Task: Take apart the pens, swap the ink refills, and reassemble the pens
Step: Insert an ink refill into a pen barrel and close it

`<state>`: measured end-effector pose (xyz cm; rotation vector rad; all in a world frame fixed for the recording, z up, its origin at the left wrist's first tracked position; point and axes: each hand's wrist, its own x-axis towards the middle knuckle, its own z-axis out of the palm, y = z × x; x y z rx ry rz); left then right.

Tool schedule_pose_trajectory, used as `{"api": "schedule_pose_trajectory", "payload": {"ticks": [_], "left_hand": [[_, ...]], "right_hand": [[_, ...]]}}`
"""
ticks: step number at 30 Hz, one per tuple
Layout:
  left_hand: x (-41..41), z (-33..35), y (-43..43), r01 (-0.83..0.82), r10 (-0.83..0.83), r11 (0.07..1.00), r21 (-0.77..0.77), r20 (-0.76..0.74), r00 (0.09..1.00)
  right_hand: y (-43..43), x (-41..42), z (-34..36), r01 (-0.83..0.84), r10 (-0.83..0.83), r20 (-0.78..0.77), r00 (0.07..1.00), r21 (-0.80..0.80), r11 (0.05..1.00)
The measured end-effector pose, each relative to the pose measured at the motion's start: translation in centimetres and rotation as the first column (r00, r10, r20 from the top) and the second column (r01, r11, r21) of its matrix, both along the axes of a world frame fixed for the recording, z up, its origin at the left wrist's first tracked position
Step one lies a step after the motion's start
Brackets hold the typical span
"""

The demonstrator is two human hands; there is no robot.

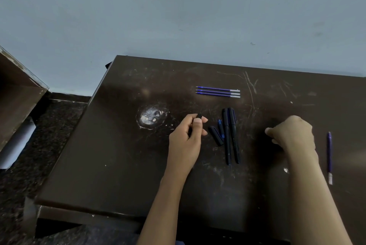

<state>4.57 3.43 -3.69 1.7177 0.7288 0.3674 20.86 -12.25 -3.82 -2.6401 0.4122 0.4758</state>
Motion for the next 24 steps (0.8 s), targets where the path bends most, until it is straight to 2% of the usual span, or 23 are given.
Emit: {"api": "schedule_pose_trajectory", "payload": {"ticks": [3, 5, 6, 8, 11, 16, 24], "left_hand": [[0.0, -0.2, 0.1, -0.004, 0.005, 1.0, 0.021, -0.006, 1.0], [0.0, -0.2, 0.1, -0.009, 0.009, 1.0, 0.024, -0.007, 1.0], [-0.1, -0.2, 0.0, -0.012, 0.013, 1.0, 0.022, -0.009, 1.0], [0.0, -0.1, 0.0, -0.018, 0.018, 1.0, 0.024, -0.012, 1.0], [0.3, -0.1, -0.3, -0.029, 0.029, 0.999, 0.026, -0.007, 1.0], [0.4, -0.1, -1.0, -0.008, 0.008, 0.999, 0.048, -0.005, 1.0], [0.5, -0.6, -0.9, -0.015, 0.015, 0.998, 0.068, -0.008, 1.0]], "right_hand": [[-2.6, -0.6, 0.7, 0.046, -0.056, 0.319, 0.946, 0.041, 0.998], [-5.5, -0.2, 1.0, 0.18, -0.126, 0.454, 0.882, -0.076, 0.981], [-7.3, 0.4, 0.7, 0.26, -0.175, 0.458, 0.871, -0.128, 0.957], [-10.6, 1.3, -0.5, 0.364, -0.296, 0.34, 0.893, -0.156, 0.918], [-13.4, 0.3, -2.0, 0.417, -0.405, 0.139, 0.904, -0.074, 0.906], [-12.6, -2.4, -3.7, 0.282, -0.264, 0.315, 0.912, -0.011, 0.959], [-11.2, -2.1, -4.3, 0.171, -0.169, 0.408, 0.897, 0.032, 0.985]]}}
